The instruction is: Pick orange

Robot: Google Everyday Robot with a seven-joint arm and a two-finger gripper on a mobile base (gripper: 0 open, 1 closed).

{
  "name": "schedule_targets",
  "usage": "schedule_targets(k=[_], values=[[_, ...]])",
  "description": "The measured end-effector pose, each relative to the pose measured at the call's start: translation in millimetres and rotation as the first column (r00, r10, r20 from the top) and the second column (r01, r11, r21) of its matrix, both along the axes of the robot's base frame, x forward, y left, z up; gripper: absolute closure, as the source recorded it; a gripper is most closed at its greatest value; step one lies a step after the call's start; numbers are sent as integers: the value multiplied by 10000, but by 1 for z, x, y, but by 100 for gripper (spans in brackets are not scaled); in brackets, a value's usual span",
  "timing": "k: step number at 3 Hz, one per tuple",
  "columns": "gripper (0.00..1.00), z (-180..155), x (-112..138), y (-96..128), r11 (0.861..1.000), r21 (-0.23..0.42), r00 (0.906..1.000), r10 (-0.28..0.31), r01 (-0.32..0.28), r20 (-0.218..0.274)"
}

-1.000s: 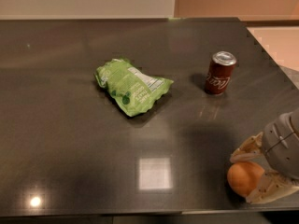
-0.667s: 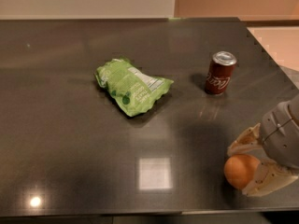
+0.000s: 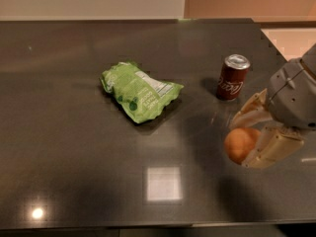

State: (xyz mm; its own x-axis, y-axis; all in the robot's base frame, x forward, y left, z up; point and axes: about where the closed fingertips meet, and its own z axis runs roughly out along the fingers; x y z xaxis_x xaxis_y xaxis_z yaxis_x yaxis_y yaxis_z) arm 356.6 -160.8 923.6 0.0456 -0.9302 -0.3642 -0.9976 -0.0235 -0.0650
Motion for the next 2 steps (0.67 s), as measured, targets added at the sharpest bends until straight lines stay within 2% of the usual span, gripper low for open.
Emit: schedule_targets(k=[1, 2], values=[[100, 47, 30, 23, 9984, 567, 9985, -105, 74, 544], [100, 47, 30, 23, 9984, 567, 9985, -106, 75, 545]])
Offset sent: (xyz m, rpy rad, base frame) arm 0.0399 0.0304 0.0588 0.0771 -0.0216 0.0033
